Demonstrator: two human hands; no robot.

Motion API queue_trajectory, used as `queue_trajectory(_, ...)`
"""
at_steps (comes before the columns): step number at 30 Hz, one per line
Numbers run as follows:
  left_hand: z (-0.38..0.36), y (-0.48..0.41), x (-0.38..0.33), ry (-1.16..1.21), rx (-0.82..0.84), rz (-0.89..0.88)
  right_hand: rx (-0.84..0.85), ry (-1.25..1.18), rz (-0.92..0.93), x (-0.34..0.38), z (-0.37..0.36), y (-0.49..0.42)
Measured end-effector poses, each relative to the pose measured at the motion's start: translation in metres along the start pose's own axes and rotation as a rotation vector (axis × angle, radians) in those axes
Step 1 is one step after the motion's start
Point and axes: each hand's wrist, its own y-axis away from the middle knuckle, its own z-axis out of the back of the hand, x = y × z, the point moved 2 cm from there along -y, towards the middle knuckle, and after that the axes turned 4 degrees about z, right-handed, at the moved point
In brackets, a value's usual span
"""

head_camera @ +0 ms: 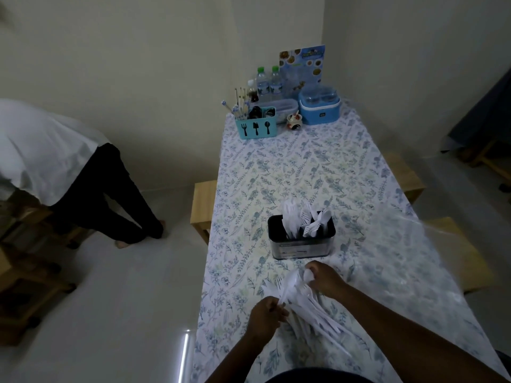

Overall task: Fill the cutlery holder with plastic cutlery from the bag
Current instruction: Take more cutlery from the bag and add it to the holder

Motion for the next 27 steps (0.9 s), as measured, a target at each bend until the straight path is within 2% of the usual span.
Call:
queue_trajectory(3,0.003,-0.002,0.002,0.034,-0.014,0.011,-0.007,-0.046,-0.077,-0.009,0.000,-0.004)
queue_trajectory(7,0.001,-0.001,-0.002,0.197,0.019,0.049,-0.095,-0.128,-0.157,-0.018,0.008,0.001)
queue_trajectory(11,-0.004,-0.001,-0.002,0.086,0.062,-0.026,-0.180,-0.466,-0.220,-0.018,0.023,0.011)
queue_trajectory(13,-0.007,-0.002,-0.006,0.001,0.069,-0.066,-0.235,-0.594,-0.201,-0.013,0.034,0.021)
queue_trajectory(18,-0.017,0.001,-0.021,-0.063,0.116,-0.104,-0.418,-0.665,-0.057,0.014,0.056,0.056)
queue_trajectory(21,-0.024,0.004,-0.030,-0.034,0.145,-0.101,-0.398,-0.733,-0.025,0.031,0.057,0.070)
queue_trajectory(27,-0.032,0.007,-0.036,0.105,0.263,-0.007,-0.337,-0.823,-0.084,0.042,0.034,0.074)
